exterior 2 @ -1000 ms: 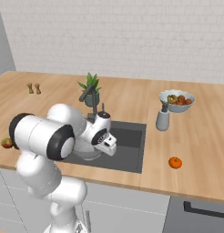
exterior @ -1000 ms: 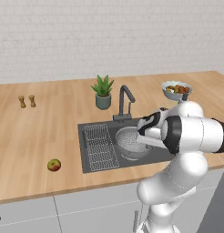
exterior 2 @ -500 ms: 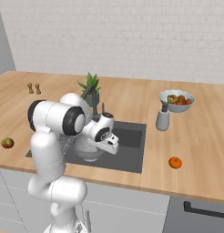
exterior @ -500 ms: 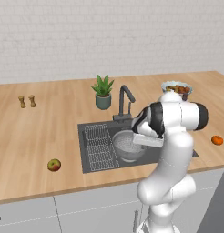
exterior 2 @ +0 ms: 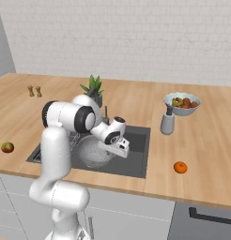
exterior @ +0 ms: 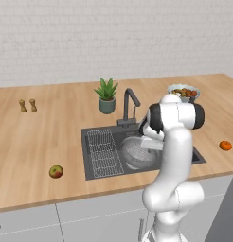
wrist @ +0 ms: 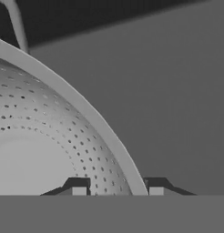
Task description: Put the colander in the sink, put the apple, orange in the colander, and turn on the sink faucet and pour water over the colander.
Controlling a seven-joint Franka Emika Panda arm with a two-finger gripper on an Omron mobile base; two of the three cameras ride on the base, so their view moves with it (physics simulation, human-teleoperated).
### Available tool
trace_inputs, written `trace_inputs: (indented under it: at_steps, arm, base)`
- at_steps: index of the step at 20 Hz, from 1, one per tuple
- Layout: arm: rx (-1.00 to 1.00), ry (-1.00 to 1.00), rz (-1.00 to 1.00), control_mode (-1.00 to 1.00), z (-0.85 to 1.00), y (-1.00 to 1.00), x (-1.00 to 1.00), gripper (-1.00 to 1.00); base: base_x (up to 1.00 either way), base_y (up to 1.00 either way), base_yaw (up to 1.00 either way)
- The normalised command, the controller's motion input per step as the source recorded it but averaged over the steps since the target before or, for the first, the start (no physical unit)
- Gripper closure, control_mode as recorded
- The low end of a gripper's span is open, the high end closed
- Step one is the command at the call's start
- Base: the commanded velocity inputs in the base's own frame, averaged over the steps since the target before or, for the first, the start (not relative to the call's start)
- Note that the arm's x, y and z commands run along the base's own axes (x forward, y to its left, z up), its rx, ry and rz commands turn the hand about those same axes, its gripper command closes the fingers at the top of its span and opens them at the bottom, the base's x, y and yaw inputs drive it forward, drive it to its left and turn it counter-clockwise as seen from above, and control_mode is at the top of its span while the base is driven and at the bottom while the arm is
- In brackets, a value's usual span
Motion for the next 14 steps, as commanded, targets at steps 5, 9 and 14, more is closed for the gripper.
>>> trace_inputs:
  at_steps: [5, 9, 14]
  arm:
    - [0.0, 0.0, 0.0, -1.0, -0.35, 0.12, 0.25, 1.0]
    - [0.0, 0.0, -0.01, -1.0, -0.1, 0.43, 0.02, 1.0]
    - [0.0, 0.0, -0.01, -1.0, 0.01, 0.32, 0.0, 1.0]
  base:
    - [0.0, 0.0, 0.0]
    - [0.0, 0.0, 0.0]
    - [0.0, 0.0, 0.0]
